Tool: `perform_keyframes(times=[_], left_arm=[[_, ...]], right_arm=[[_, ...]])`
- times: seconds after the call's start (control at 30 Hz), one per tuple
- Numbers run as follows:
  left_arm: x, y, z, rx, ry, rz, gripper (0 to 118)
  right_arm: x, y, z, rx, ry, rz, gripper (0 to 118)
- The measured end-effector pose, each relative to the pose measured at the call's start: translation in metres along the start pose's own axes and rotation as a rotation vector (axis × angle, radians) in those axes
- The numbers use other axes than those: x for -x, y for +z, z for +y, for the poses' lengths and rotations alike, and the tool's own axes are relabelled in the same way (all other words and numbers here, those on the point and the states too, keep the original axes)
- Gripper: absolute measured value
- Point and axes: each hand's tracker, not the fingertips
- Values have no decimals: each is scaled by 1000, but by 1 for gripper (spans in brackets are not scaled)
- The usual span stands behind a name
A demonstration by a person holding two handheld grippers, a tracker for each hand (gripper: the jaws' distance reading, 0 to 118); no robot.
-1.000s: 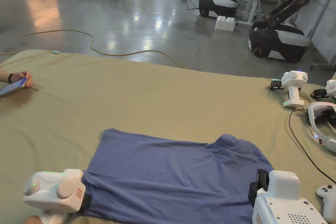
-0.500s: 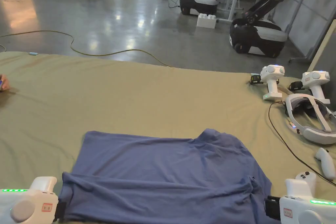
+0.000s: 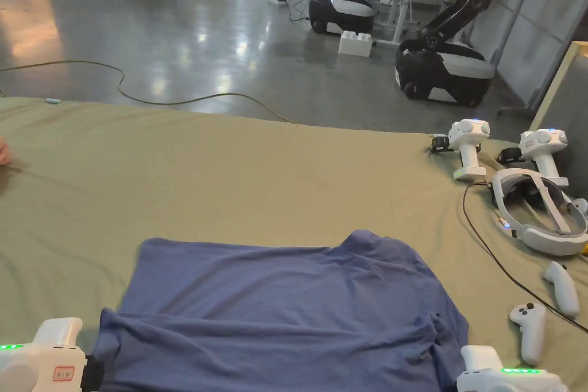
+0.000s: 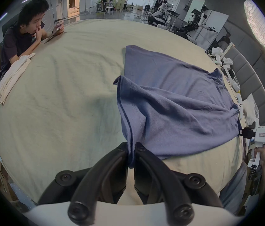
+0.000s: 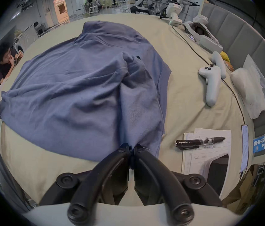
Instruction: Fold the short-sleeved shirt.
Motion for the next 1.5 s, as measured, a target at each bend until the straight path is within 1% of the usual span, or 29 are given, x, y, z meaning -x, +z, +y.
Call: perform_keyframes(times=[0.07,0.13,0.23,0.33,0.43,0.5,0.53,0.6,0.63,0.7,0.73,0.8,0.83,0.87,0.9,0.93,0.97,1.0,1.03,1.1,1.17,1.23,1.37,1.5], left_arm=[[-1,10,-1,-12,-1,-9,8],[2,20,-1,-25,2,-45,8],[8,38,-3,-33,-7,-54,8],[15,61,-15,-53,-16,-31,8],[25,80,-37,-42,-3,-37,8],[33,84,-54,-4,14,-37,8],[36,83,-65,22,27,-35,8],[41,77,-83,74,47,-21,8],[43,71,-91,102,53,-17,8],[45,57,-104,130,38,3,8],[46,50,-108,147,33,7,8],[48,41,-111,143,36,14,8],[49,39,-111,141,68,7,8],[50,39,-109,138,88,7,8],[50,38,-107,135,96,5,11],[49,39,-105,135,95,7,19],[47,41,-102,137,93,11,33],[45,45,-99,128,81,24,50],[41,49,-96,88,45,49,55],[33,57,-87,23,-6,76,55],[21,68,-75,-61,-35,32,55],[6,76,-61,-156,-52,1,55],[-30,100,-32,-422,-86,-10,55],[-56,120,-6,-681,-84,39,55]], right_arm=[[-5,14,-1,-31,7,11,4],[-6,36,-1,-95,36,-7,4],[-11,72,-7,-139,31,31,4],[-7,101,-19,-142,67,13,4],[0,119,-41,-117,86,20,4],[7,122,-58,-90,97,21,4],[11,119,-68,-36,115,8,4],[20,111,-85,2,131,-27,4],[23,103,-92,48,144,-37,4],[26,85,-105,90,120,-45,4],[25,75,-110,117,100,-30,4],[25,65,-117,111,72,-27,5],[24,64,-117,109,50,-20,8],[25,63,-117,104,50,-26,14],[27,66,-114,103,50,-41,37],[29,68,-112,98,55,-54,56],[28,72,-109,83,73,-85,63],[29,78,-106,56,88,-112,63],[29,88,-101,9,87,-116,64],[31,106,-88,-100,50,-102,65],[35,127,-72,-239,18,-52,65],[47,144,-54,-368,11,-45,65],[85,172,-19,-644,28,-58,65],[120,194,4,-871,-24,-45,65]])
